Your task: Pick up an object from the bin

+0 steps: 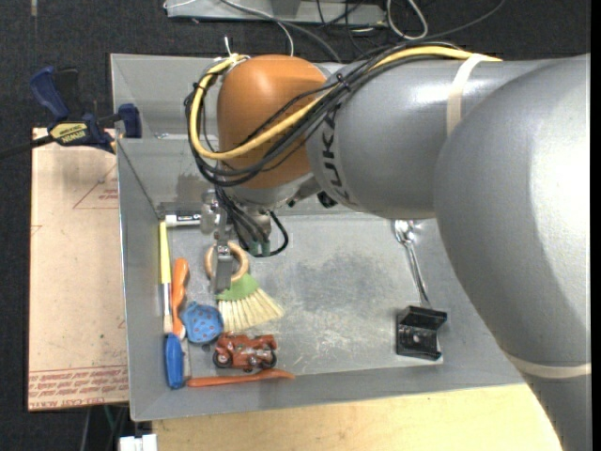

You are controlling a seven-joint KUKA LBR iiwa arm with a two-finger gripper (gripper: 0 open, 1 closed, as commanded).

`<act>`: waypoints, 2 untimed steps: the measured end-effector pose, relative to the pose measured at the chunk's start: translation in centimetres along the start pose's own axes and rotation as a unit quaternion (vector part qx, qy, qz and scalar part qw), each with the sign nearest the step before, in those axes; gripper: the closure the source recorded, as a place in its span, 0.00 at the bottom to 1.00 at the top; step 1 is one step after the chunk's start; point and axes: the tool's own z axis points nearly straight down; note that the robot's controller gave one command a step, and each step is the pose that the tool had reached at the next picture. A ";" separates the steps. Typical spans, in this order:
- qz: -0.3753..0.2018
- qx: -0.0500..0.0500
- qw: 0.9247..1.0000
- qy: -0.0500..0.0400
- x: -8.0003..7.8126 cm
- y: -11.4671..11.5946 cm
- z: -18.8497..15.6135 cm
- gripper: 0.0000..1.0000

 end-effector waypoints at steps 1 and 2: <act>0.002 -0.001 1.000 -0.004 -0.2 -0.1 -0.5 0.00; -0.062 -0.001 0.998 -0.006 4.0 -1.5 2.6 0.00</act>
Offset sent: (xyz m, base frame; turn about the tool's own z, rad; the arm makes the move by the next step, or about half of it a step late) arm -0.0813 -0.0310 -0.0592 -0.2387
